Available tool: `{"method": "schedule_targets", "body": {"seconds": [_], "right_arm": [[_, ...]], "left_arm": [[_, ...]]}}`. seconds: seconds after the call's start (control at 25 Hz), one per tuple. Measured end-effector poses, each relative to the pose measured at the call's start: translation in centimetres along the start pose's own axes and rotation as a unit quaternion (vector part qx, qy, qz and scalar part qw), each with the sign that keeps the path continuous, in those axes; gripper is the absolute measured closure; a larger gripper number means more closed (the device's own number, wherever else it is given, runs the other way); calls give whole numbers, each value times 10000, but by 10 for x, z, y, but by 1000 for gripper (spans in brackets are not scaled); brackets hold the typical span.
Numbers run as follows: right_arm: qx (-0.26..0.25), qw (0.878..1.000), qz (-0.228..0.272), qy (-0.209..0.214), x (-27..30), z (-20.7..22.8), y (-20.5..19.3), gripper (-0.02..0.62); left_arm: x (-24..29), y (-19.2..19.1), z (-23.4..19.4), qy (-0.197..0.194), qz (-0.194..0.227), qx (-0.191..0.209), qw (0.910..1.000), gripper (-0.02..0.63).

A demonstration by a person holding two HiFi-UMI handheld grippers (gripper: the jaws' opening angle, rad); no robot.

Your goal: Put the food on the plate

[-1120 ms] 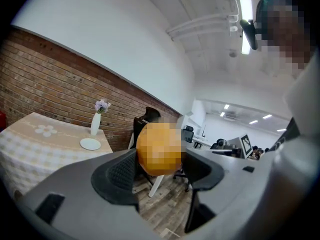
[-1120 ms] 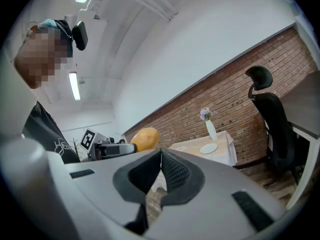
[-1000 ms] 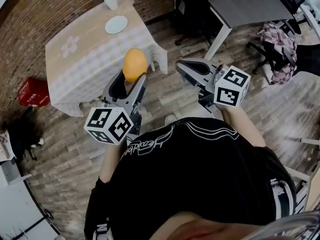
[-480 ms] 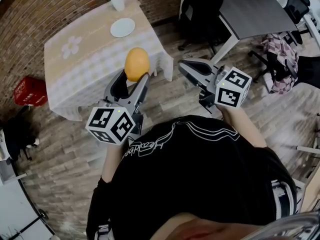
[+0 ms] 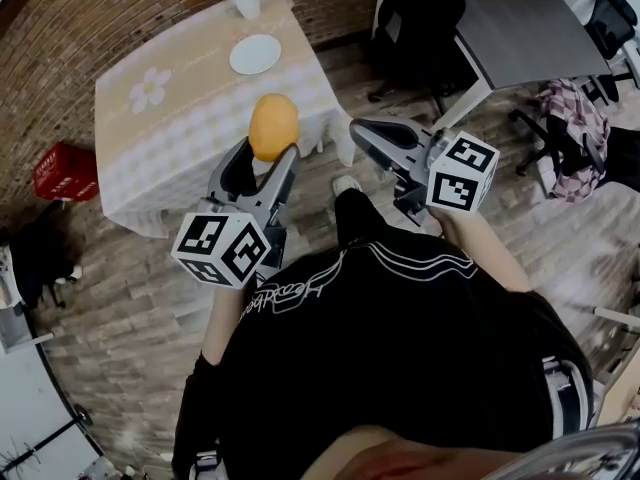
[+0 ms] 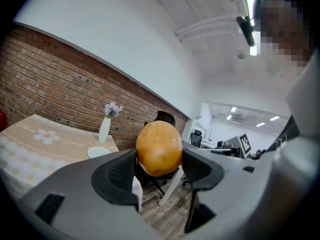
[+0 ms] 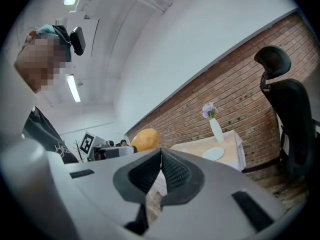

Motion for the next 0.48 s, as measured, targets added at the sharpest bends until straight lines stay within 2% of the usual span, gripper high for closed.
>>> {"method": "schedule_targets", "body": {"seconds": [0.48], "right_arm": [[213, 9986, -283, 392, 58, 71, 14, 598]], "left_arm": [[57, 9, -48, 520, 2, -113, 9986, 327]]}}
Point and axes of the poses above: the fingertips, and each gripper's own axes: x forward along the fingers, z to its right, y out of its top, the point moved 7 cm from there along -x, backward along the fingers, and after that the axes turned 10 degrees about z, right-handed, at the moved point
